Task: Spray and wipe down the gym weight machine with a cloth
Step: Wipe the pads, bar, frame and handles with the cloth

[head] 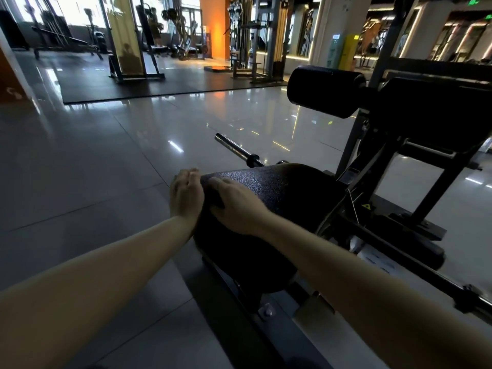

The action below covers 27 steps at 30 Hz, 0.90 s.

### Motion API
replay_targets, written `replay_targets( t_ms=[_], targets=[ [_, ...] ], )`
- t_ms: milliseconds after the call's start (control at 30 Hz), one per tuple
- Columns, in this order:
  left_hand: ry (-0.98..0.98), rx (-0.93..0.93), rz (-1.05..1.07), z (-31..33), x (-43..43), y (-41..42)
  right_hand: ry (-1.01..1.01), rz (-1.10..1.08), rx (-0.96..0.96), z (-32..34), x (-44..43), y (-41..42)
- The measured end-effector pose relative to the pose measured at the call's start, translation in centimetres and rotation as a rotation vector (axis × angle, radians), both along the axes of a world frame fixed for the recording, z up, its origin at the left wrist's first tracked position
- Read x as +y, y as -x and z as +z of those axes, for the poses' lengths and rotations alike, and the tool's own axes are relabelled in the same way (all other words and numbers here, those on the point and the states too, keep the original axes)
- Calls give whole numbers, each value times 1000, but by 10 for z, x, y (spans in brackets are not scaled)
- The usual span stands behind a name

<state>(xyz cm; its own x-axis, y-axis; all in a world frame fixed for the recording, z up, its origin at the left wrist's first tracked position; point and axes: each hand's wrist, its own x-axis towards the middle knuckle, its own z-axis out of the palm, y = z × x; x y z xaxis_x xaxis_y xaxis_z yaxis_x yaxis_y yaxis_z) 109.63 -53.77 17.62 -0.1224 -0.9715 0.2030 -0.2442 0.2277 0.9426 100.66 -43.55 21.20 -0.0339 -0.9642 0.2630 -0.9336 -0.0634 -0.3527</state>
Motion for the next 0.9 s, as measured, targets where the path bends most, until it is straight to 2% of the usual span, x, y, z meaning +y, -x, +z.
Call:
replay_targets(
  t_ms=[67,200,300,433,600,700,767,900],
  targets=[
    [-56,-48,20,2,2,3,-25,-129,59,-1,-2,48],
    [-120,-215,45,2,2,5,-176,-738,63,-2,3,189],
    [-152,-265,33,2,-1,6,-270,-982,110,-5,-9,211],
    [-114,-223,32,3,-2,8,-139,-796,66,-3,-45,145],
    [-190,-55,32,6,3,0,-92,-230,21,3,-71,5],
    [-211,-42,70,8,9,-4,-73,-14,-8,1,-65,-1],
    [-181,-147,47,8,8,-3,-83,-78,56,1,-57,49],
    [-101,-256,13,0,-5,0,-80,-661,156,-14,-21,198]
  ],
)
